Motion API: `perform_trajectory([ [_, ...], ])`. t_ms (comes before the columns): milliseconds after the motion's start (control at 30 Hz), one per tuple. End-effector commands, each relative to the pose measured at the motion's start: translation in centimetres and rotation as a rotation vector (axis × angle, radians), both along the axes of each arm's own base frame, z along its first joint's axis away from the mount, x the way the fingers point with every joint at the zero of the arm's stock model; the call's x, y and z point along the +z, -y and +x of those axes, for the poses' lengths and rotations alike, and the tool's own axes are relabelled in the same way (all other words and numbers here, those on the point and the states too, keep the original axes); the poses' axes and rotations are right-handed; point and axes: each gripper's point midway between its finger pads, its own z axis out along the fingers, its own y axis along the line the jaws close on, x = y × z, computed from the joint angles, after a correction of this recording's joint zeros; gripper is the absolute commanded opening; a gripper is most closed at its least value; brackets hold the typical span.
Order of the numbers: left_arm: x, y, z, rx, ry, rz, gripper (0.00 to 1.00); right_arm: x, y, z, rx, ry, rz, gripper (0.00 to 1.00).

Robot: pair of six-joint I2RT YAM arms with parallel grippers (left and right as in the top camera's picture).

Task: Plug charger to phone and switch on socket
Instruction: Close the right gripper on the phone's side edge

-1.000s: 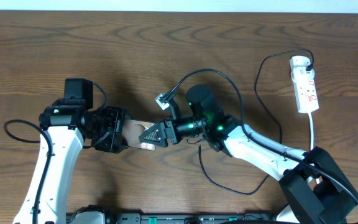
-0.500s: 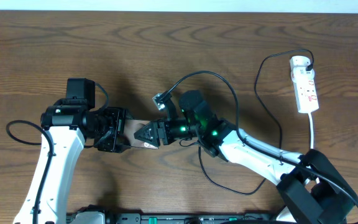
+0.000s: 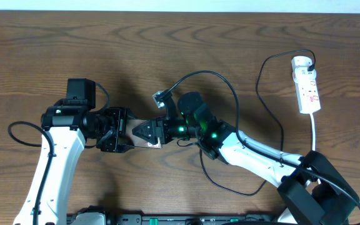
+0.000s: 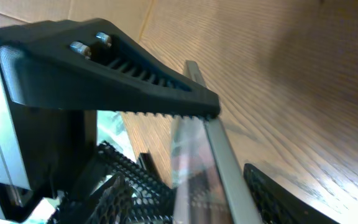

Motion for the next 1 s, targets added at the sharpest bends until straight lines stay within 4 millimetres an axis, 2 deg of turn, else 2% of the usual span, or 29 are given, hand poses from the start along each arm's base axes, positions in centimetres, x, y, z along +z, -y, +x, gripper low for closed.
perform_trajectory([
  [0,0.89,0.70,0.01,0.000,0.013,-0.041,0.07,0.64,-0.38,0.12,-0.015,-0.002,0.014,0.53],
  [567,1.03,1.50,0.27,-0.011,0.026,-0.046,0.07,0.56,-0.86,-0.58,-0.007,-0.010,0.010,0.49],
  [967,1.03,1.50,0.27,-0.012,0.026,-0.046,0.07,0.54,-0.89,-0.58,-0.009,-0.008,0.009,0.40],
])
